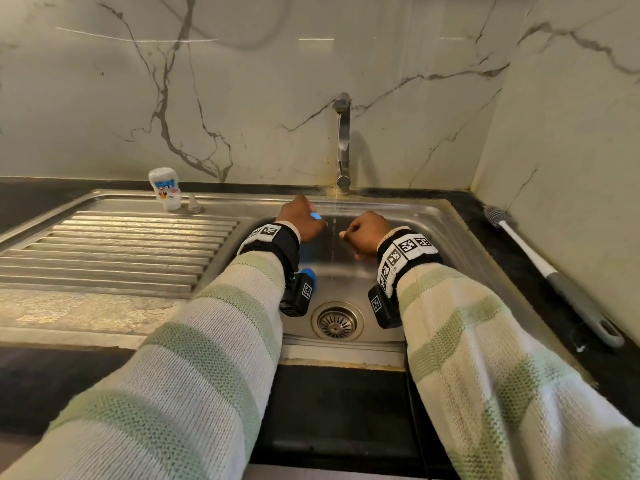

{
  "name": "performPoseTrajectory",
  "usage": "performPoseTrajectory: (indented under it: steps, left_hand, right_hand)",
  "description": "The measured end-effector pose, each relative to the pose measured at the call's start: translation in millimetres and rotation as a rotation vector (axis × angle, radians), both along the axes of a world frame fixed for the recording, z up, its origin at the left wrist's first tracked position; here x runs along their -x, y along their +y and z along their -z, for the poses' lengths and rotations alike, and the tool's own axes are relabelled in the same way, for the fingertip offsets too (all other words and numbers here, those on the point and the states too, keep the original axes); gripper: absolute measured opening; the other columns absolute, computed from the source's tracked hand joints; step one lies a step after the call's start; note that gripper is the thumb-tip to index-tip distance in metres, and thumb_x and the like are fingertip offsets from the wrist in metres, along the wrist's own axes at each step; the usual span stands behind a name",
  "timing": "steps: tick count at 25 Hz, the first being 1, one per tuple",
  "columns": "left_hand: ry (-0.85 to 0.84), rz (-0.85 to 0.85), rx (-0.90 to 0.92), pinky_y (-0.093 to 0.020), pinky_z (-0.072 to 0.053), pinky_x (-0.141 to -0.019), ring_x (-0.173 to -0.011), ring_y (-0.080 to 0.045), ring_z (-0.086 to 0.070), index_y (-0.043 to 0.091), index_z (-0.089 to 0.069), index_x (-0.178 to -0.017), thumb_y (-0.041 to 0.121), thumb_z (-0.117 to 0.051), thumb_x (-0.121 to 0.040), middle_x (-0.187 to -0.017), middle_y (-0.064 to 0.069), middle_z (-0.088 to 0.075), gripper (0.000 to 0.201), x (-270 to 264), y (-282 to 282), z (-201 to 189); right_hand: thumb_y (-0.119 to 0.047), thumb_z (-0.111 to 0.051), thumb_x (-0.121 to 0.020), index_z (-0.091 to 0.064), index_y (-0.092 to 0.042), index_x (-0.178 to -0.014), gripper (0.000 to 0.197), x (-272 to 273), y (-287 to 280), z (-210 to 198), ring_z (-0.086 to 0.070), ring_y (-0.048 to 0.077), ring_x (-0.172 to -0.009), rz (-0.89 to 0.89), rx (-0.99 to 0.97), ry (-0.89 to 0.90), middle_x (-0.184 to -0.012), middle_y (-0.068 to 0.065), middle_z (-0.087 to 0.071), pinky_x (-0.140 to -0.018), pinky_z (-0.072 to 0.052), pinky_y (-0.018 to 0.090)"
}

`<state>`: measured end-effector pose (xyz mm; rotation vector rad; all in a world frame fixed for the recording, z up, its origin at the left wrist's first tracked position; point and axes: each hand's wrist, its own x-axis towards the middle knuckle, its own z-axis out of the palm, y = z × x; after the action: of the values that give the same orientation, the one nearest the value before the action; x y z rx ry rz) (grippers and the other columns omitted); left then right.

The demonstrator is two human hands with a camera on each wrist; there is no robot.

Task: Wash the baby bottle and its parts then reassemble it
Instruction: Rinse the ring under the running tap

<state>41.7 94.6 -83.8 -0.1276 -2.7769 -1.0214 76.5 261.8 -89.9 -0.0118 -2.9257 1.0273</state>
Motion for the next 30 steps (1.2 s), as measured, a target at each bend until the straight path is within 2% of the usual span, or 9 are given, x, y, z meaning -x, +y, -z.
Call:
performPoseTrajectory:
  steps: [3, 7, 10, 14, 18, 21, 23, 27, 30]
  left_hand:
    - [0.035, 0.042, 0.054, -0.026, -0.039, -0.076, -0.095, -0.022, -0.059, 0.017, -0.064, -0.108, 0.034, -0.072, -0.082, -0.110, -0.006, -0.066, 0.032, -6, 2, -5]
    - [0.142, 0.048, -0.033, -0.025, -0.041, -0.074, -0.092, -0.020, -0.060, 0.017, -0.059, -0.100, 0.024, -0.074, -0.079, -0.101, -0.001, -0.063, 0.027, -18, 2, -19]
    - [0.206, 0.133, -0.068, -0.021, -0.041, -0.082, -0.101, -0.016, -0.057, 0.015, -0.056, -0.118, 0.015, -0.077, -0.080, -0.115, -0.002, -0.060, 0.044, -25, 6, -15]
    - [0.204, 0.064, 0.017, -0.025, -0.039, -0.095, -0.116, -0.024, -0.055, 0.009, -0.058, -0.130, 0.029, -0.076, -0.082, -0.131, -0.011, -0.053, 0.055, -23, 8, -7]
    - [0.151, 0.001, -0.020, -0.025, -0.044, -0.084, -0.100, -0.020, -0.061, 0.011, -0.067, -0.114, 0.039, -0.080, -0.076, -0.116, -0.006, -0.061, 0.049, -16, 4, 7]
    - [0.221, 0.003, 0.054, -0.029, -0.041, -0.081, -0.091, -0.020, -0.055, 0.014, -0.066, -0.096, 0.041, -0.078, -0.076, -0.097, -0.004, -0.058, 0.036, -16, 9, 0]
    - [0.215, 0.004, 0.106, -0.031, -0.041, -0.078, -0.092, -0.028, -0.060, 0.010, -0.067, -0.095, 0.038, -0.074, -0.078, -0.096, -0.012, -0.061, 0.033, -14, 12, 4]
    - [0.042, 0.041, 0.278, -0.032, -0.046, -0.082, -0.102, -0.030, -0.063, 0.005, -0.068, -0.113, 0.027, -0.070, -0.087, -0.114, -0.016, -0.066, 0.035, -19, 11, 19]
    - [0.168, -0.015, 0.232, -0.037, -0.044, -0.099, -0.117, -0.030, -0.054, 0.009, -0.060, -0.126, 0.033, -0.070, -0.087, -0.129, -0.013, -0.055, 0.048, -20, 7, 15]
  right_hand:
    - [-0.034, -0.063, -0.092, -0.070, -0.014, -0.068, 0.032, -7, 0, -3, -0.070, 0.024, -0.061, -0.007, -0.022, 0.043, -0.064, 0.007, -0.071, -0.069, -0.057, 0.032]
    - [-0.026, -0.063, -0.094, -0.073, -0.006, -0.077, 0.028, -17, 4, -10, -0.071, 0.027, -0.065, 0.030, 0.056, 0.100, -0.074, 0.013, -0.072, -0.064, -0.059, 0.031]
    - [-0.023, -0.063, -0.093, -0.073, -0.006, -0.079, 0.025, -22, 6, -13, -0.071, 0.027, -0.070, 0.034, 0.060, 0.160, -0.075, 0.012, -0.072, -0.072, -0.061, 0.038]
    - [-0.024, -0.061, -0.092, -0.075, -0.008, -0.079, 0.025, -30, 12, -12, -0.068, 0.023, -0.072, 0.027, 0.012, 0.222, -0.074, 0.007, -0.072, -0.080, -0.058, 0.040]
    - [-0.023, -0.061, -0.093, -0.076, -0.010, -0.085, 0.021, -36, 7, -9, -0.065, 0.015, -0.073, -0.034, -0.048, 0.197, -0.086, 0.003, -0.073, -0.076, -0.054, 0.031]
    - [-0.021, -0.061, -0.093, -0.076, -0.008, -0.090, 0.020, -25, 5, -17, -0.067, 0.019, -0.083, -0.042, -0.116, 0.228, -0.092, 0.006, -0.074, -0.078, -0.050, 0.028]
    - [-0.021, -0.062, -0.091, -0.077, -0.008, -0.089, 0.019, -17, 5, -16, -0.068, 0.023, -0.084, -0.013, -0.154, 0.240, -0.091, 0.009, -0.074, -0.079, -0.053, 0.030]
    - [-0.017, -0.060, -0.091, -0.076, -0.006, -0.089, 0.019, -11, 4, -10, -0.068, 0.026, -0.084, -0.011, -0.234, 0.214, -0.092, 0.012, -0.073, -0.078, -0.054, 0.032]
    - [-0.018, -0.060, -0.091, -0.075, -0.009, -0.097, 0.019, -11, 1, -8, -0.068, 0.025, -0.090, -0.049, -0.300, 0.175, -0.099, 0.011, -0.073, -0.083, -0.055, 0.034]
